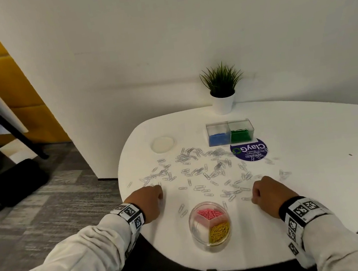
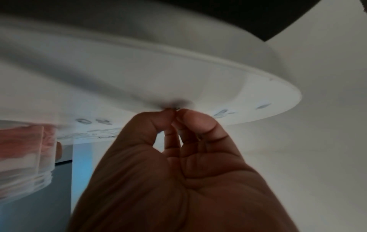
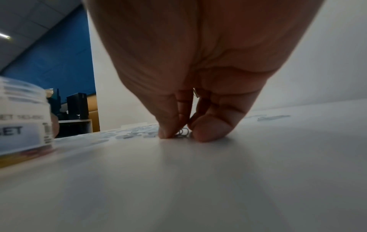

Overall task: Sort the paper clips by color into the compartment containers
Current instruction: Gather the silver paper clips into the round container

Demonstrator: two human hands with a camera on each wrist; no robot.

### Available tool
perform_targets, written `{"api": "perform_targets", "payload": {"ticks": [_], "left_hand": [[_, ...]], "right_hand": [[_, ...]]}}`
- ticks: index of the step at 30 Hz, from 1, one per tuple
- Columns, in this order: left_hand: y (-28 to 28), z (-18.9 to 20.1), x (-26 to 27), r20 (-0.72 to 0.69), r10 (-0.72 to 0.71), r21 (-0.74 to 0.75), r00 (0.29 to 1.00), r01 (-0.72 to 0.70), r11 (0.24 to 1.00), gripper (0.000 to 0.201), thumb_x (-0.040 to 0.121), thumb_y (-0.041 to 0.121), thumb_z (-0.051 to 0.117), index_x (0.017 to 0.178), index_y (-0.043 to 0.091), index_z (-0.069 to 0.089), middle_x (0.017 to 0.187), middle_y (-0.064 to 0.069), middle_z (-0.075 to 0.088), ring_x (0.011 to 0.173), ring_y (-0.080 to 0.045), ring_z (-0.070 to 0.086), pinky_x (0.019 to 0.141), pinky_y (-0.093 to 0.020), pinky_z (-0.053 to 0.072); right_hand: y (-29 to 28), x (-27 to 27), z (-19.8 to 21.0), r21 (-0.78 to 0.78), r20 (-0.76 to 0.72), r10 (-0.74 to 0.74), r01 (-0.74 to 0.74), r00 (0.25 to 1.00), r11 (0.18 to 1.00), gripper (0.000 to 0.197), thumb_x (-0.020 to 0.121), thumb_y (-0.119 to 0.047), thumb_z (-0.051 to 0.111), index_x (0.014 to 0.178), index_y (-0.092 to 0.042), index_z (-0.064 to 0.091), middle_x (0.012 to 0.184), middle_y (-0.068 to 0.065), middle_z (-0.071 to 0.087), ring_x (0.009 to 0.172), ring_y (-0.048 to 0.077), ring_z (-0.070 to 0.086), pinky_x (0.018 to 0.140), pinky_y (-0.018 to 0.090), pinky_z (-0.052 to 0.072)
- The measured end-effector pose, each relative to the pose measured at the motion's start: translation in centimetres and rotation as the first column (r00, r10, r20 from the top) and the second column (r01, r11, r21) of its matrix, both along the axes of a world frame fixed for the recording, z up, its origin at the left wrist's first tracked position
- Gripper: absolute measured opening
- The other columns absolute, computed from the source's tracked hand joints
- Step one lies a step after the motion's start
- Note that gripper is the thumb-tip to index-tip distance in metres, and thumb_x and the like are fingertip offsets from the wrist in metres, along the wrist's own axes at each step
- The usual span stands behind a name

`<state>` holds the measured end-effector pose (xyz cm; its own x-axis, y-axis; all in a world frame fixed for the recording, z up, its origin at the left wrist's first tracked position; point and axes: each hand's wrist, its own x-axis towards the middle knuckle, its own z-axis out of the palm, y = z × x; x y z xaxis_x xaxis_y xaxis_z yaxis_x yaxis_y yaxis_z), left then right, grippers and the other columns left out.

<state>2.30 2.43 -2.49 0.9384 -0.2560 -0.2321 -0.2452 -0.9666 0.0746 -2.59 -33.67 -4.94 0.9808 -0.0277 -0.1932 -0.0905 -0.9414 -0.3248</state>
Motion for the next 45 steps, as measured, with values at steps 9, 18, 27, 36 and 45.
{"api": "perform_targets", "payload": {"ticks": [9,18,27,36,45], "left_hand": [[1.6,0.7,0.6,0.017,-0.003,-0.003,1.000,0.003,1.000,0.021,0.089,0.025,0.052,0.095,0.020,0.072,0.100,0.002,0.067,0.097,-0.019,0.061,0.082,-0.027,0.049],[1.0,1.0,0.4,0.048,-0.020,0.047,0.999,0.018,0.999,0.025,0.094,0.027,0.045,0.102,0.016,0.066,0.110,-0.005,0.066,0.100,-0.025,0.062,0.074,-0.026,0.041],[0.0,0.8,-0.1,-0.018,0.040,0.126,0.999,-0.037,0.991,0.041,0.090,0.039,0.045,0.118,0.012,0.059,0.122,-0.008,0.060,0.112,-0.028,0.060,0.089,-0.032,0.050],[1.5,1.7,1.1,-0.163,0.209,-0.340,0.964,-0.253,0.906,0.009,0.079,0.023,0.064,0.088,0.020,0.063,0.086,0.004,0.063,0.078,-0.017,0.060,0.060,-0.022,0.045],[-0.4,1.7,1.7,-0.489,0.319,-0.445,0.812,-0.547,0.709,0.020,0.092,0.026,0.055,0.090,0.007,0.062,0.076,-0.013,0.058,0.064,-0.023,0.054,0.053,-0.023,0.036]], "right_hand": [[1.8,-0.2,0.9,0.089,0.039,0.016,-0.020,0.999,0.996,0.016,0.090,-0.018,0.058,0.101,-0.028,0.064,0.094,-0.011,0.064,0.085,0.009,0.056,0.077,0.022,0.042],[2.9,0.3,0.4,-0.102,-0.045,-0.031,0.027,0.998,0.994,0.012,0.093,-0.027,0.058,0.083,-0.022,0.053,0.099,-0.001,0.059,0.089,0.016,0.056,0.070,0.021,0.033],[3.4,-0.5,1.8,-0.141,-0.151,-0.002,-0.019,0.988,0.990,0.012,0.096,-0.027,0.049,0.096,-0.017,0.056,0.110,0.005,0.066,0.100,0.018,0.063,0.075,0.021,0.038],[1.7,-0.3,4.5,0.909,-0.388,-0.303,0.415,0.870,0.029,0.016,0.093,0.004,0.055,0.103,-0.003,0.065,0.072,0.009,0.061,0.066,0.019,0.059,0.054,0.024,0.055],[2.8,1.5,3.8,0.779,-0.254,-0.344,0.402,0.904,0.480,0.009,0.090,-0.005,0.056,0.086,-0.005,0.064,0.066,0.001,0.056,0.060,0.017,0.050,0.052,0.024,0.041]]}}
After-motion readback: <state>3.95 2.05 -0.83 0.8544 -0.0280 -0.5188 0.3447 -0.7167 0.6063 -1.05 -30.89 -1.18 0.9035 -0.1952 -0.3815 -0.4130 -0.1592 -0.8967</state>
